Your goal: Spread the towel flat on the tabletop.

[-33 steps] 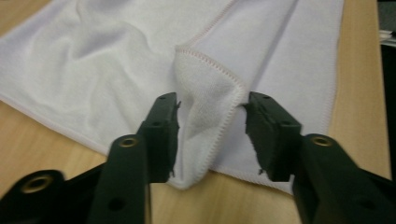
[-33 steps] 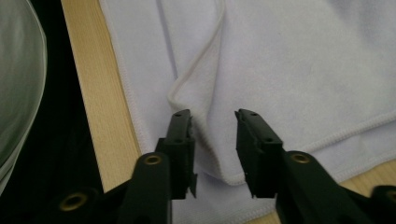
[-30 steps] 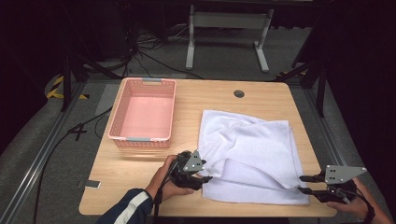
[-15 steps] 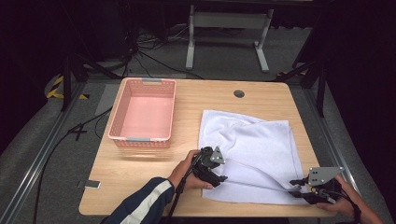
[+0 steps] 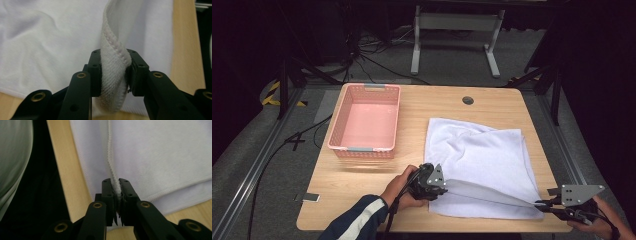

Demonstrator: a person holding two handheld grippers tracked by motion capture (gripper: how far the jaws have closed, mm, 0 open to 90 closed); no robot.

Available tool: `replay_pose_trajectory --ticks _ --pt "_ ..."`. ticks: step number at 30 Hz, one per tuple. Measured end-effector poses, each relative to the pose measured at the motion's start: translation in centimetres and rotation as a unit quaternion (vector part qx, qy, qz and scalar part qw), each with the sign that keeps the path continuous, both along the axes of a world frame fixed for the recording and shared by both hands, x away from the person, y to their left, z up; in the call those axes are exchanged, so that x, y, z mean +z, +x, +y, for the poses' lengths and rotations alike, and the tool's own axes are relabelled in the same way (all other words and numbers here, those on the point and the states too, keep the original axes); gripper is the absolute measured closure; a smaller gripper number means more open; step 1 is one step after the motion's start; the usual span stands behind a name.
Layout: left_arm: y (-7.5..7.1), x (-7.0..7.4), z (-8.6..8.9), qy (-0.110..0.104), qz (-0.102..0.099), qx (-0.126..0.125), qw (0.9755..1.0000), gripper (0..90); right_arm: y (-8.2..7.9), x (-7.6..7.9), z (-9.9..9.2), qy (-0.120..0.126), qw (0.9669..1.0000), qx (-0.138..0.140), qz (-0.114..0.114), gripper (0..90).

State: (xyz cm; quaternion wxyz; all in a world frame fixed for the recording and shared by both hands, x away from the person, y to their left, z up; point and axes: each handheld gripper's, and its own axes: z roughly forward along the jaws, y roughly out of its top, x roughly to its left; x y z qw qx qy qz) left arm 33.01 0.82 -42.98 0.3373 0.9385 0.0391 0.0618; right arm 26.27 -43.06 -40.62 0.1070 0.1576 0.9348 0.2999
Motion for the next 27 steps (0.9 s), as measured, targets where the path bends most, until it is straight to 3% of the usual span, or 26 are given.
replay_pose_trajectory --ticks 3,4,6,7,8,11,13,14,15,17,19,21,24,26,27 --pt "-1.0 -0.4 0.6 0.031 0.007 0.015 0.9994 49.0 -0.5 -0.6 0.0 -0.024 0.9995 0.006 0.018 70.7" --pt "-1.2 -0.4 1.0 0.028 0.008 0.016 0.9995 44.7 -0.7 -0.7 -0.1 -0.031 0.9992 0.011 0.023 68.5" --pt "-1.5 -0.1 1.8 0.013 0.015 0.029 0.9994 36.5 -1.0 -0.6 -0.5 -0.03 0.9992 0.003 0.025 59.9" --pt "-1.6 0.2 2.3 -0.004 0.017 0.031 0.9994 33.5 -1.1 -0.5 -0.7 -0.022 0.9995 0.001 0.025 58.0" --pt "-1.6 0.2 2.3 -0.004 0.017 0.031 0.9994 30.9 -1.1 -0.5 -0.7 -0.022 0.9995 0.001 0.025 58.0" --pt "-1.3 0.9 2.8 -0.044 0.028 0.036 0.998 29.7 -0.7 0.4 -1.5 0.021 0.9992 -0.035 -0.001 53.6" --pt "-0.8 1.3 2.8 -0.072 0.036 0.051 0.9954 29.4 0.6 1.1 -1.5 0.044 0.9953 -0.083 -0.024 55.4" --pt "-0.3 1.6 2.6 -0.095 0.044 0.055 0.9929 29.4 1.6 1.4 -1.4 0.051 0.992 -0.111 -0.031 57.5" --pt "-0.1 1.9 2.6 -0.105 0.041 0.053 0.9922 30.1 3.1 1.9 -1.2 0.066 0.987 -0.139 -0.045 55.8" --pt "0.7 2.3 2.1 -0.132 0.036 0.072 0.9879 32.2 5.4 2.5 -0.8 0.085 0.9802 -0.171 -0.051 54.2" --pt "1.6 2.1 1.1 -0.118 0.035 0.073 0.9897 34.3 8.4 3.1 -0.4 0.092 0.9731 -0.204 -0.055 51.1" --pt "2.2 0.7 -0.7 -0.071 0.033 0.058 0.9952 37.1 11.5 3.4 0.3 0.084 0.9664 -0.232 -0.073 51.1" --pt "2.6 -1.3 -2.3 -0.028 0.04 0.043 0.9979 42.7 15.1 3.6 1.3 0.075 0.9649 -0.236 -0.087 51.6" --pt "2.6 -2.4 -2.8 -0.017 0.052 0.03 0.9981 44.9 16.7 3.4 1.8 0.078 0.9673 -0.23 -0.074 51.7" --pt "2.5 -2.8 -3.0 -0.011 0.055 0.034 0.9978 45.2 17.6 3.1 2.1 0.078 0.9667 -0.233 -0.072 50.7"
